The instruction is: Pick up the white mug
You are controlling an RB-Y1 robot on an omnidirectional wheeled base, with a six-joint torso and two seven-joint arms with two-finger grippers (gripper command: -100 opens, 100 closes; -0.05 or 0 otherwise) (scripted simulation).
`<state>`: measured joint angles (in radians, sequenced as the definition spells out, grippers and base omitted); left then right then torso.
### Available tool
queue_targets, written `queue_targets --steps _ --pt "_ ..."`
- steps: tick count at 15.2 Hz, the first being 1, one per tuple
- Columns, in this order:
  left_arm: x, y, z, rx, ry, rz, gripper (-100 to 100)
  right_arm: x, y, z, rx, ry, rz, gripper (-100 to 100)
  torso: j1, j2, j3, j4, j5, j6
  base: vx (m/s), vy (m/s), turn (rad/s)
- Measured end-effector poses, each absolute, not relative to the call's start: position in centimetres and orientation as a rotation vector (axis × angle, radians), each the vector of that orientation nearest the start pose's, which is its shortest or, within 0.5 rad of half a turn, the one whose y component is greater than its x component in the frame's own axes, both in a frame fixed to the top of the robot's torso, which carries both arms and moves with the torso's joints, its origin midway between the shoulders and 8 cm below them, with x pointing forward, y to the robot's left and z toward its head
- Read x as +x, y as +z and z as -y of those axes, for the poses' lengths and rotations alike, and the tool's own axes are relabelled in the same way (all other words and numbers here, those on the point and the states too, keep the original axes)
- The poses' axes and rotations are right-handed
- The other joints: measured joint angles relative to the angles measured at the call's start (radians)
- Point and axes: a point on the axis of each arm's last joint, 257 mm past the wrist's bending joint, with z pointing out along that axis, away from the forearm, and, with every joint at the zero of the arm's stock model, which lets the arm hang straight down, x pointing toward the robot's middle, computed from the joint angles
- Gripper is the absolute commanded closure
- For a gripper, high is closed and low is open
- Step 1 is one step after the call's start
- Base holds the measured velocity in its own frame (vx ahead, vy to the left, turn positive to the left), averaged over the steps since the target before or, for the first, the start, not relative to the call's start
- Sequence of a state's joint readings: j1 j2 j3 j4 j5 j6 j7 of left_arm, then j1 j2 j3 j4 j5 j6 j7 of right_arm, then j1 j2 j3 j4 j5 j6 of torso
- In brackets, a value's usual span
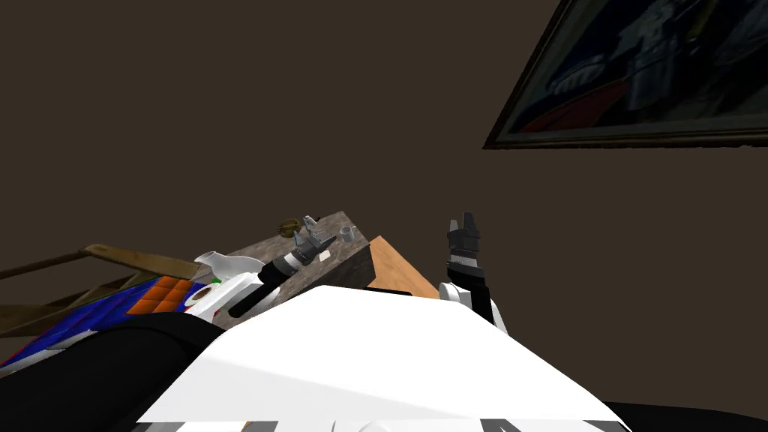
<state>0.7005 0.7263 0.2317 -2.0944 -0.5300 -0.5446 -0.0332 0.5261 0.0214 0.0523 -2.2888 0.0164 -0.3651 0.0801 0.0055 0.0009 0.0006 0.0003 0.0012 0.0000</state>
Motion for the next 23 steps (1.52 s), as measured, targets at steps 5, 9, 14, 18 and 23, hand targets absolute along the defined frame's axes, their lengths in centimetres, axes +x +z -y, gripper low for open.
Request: queue_targets --steps 5,9,14,18,23 --pt "32.9 -15.8 -32.7 0.377 -0.447 -1.679 -100 36.4 -0.7 26.9 0.755 1.226 -0.732 0 0.001 0.0 0.0 0.0 0.0 0.0 -0.051 0.052 -0.317" --pt "32.1 -17.9 -34.2 0.525 -0.358 -1.757 -100 36.4 -0.7 26.8 0.755 1.226 -0.732 0 0.0 -0.001 -0.001 0.0 0.0 0.001 -0.039 0.04 -0.324" --pt "31.1 -20.2 -36.8 0.734 -0.239 -1.853 -100 36.4 -0.7 26.8 0.755 1.226 -0.732 0 0.001 -0.001 -0.001 0.0 0.0 0.001 -0.054 0.048 -0.329" --pt "30.1 -21.8 -38.6 0.895 -0.158 -1.914 -100 36.4 -0.7 26.9 0.755 1.226 -0.732 0 0.001 -0.002 -0.001 -0.001 0.0 0.001 -0.04 0.043 -0.319" --pt "28.5 -23.4 -42.0 1.11 -0.054 -1.987 -100 36.4 -0.7 26.9 0.755 1.226 -0.733 0 0.001 -0.002 -0.001 0.0 0.0 0.001 -0.052 0.042 -0.281"
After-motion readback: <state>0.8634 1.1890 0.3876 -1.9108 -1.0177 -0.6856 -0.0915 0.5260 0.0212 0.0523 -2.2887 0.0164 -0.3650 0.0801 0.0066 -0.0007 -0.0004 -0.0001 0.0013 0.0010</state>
